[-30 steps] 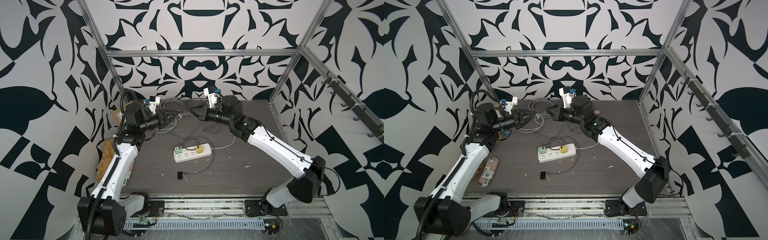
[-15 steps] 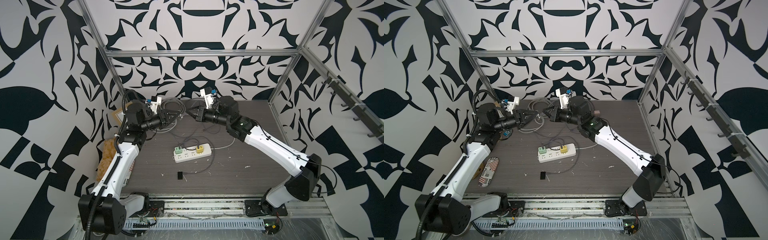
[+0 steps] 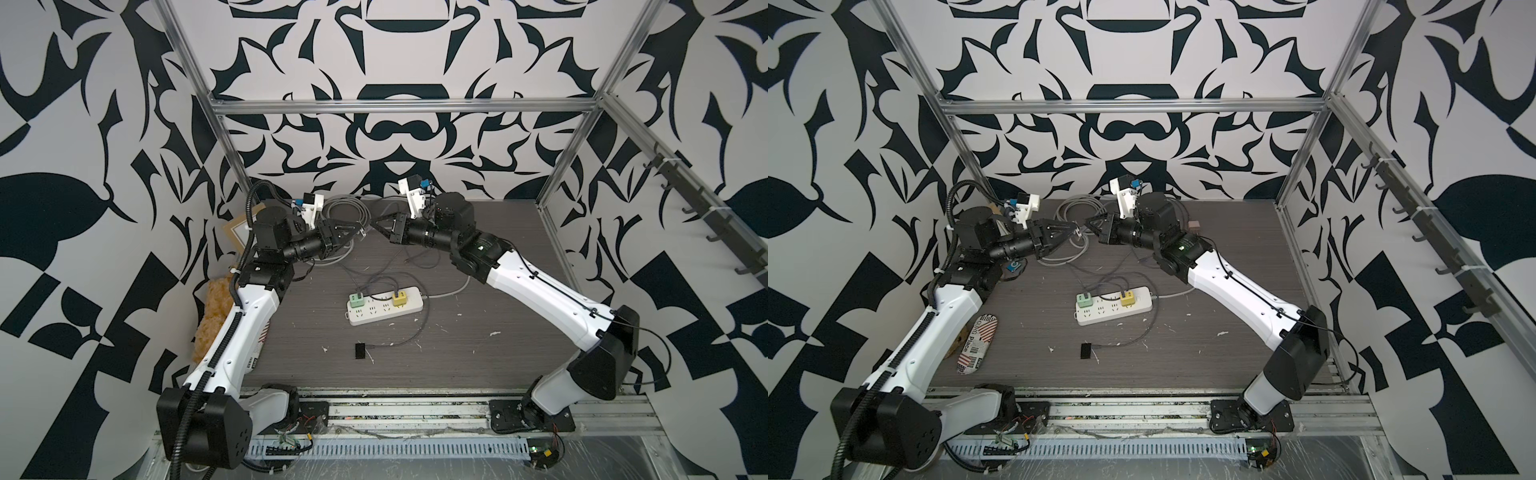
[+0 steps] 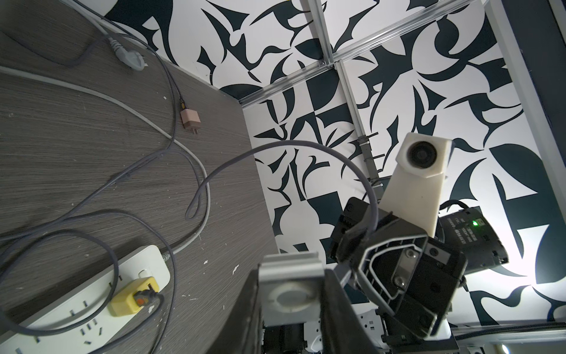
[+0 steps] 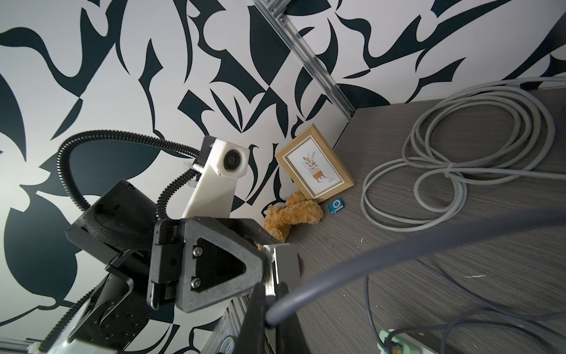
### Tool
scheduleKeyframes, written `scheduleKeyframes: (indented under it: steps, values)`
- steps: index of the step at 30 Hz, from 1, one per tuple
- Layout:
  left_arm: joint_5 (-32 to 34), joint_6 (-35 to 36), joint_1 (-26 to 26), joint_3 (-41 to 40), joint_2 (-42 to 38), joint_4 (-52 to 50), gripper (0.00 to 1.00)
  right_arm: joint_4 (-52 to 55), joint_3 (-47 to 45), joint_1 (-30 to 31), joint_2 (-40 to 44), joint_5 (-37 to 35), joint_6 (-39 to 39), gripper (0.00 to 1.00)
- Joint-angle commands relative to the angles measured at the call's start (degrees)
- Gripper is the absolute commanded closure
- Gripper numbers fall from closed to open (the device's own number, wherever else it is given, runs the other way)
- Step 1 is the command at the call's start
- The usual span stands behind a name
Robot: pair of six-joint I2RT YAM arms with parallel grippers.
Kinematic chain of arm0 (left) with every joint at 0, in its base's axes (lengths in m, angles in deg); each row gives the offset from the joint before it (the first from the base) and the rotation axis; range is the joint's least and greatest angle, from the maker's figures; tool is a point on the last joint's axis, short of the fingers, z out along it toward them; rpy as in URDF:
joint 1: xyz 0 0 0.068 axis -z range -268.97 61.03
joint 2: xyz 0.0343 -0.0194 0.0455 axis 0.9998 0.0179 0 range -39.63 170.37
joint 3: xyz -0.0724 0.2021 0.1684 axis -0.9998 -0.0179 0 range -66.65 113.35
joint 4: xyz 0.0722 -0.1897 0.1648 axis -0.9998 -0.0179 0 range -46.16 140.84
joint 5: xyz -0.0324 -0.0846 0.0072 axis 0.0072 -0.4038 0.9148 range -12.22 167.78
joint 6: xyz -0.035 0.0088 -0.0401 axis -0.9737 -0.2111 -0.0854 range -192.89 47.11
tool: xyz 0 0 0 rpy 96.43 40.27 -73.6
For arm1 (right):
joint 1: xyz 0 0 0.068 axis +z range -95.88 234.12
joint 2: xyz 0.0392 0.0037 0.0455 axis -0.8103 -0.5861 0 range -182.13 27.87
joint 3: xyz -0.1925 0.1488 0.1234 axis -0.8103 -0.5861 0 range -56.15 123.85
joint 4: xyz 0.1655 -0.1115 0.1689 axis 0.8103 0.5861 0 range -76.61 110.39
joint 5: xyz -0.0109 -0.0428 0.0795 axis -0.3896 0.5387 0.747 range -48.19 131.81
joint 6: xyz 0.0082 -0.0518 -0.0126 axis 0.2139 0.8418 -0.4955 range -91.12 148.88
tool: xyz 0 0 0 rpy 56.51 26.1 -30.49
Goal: Charge mp3
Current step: Insert the charging cable into the MP3 player.
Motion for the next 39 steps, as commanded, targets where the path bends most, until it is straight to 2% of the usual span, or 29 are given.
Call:
scheduleKeyframes:
  steps: [1,7,14,26,39]
  values:
    - [-1.22,-0.31,0.32,1.85,0.73,2.02,0.99,3.13,2.02,0.67,1.25,-1.37,5.14,1.0]
    - [-1.4,-0.1,0.28,3.84,1.21,0.97,0.99,10.37,2.46,1.38,1.65,-4.46,12.91,1.0]
    - [-1.48,0.59,1.05,6.35,1.66,-0.36,1.0,13.89,3.68,1.84,0.21,-5.23,17.38,1.0]
    - [0.75,9.17,5.56,14.03,4.19,-10.78,1.0,19.26,6.09,2.25,-3.64,-5.17,21.47,1.0]
    - [0.06,3.85,6.06,16.22,7.03,-6.75,1.0,19.33,4.75,3.64,-3.69,-6.3,23.8,1.0]
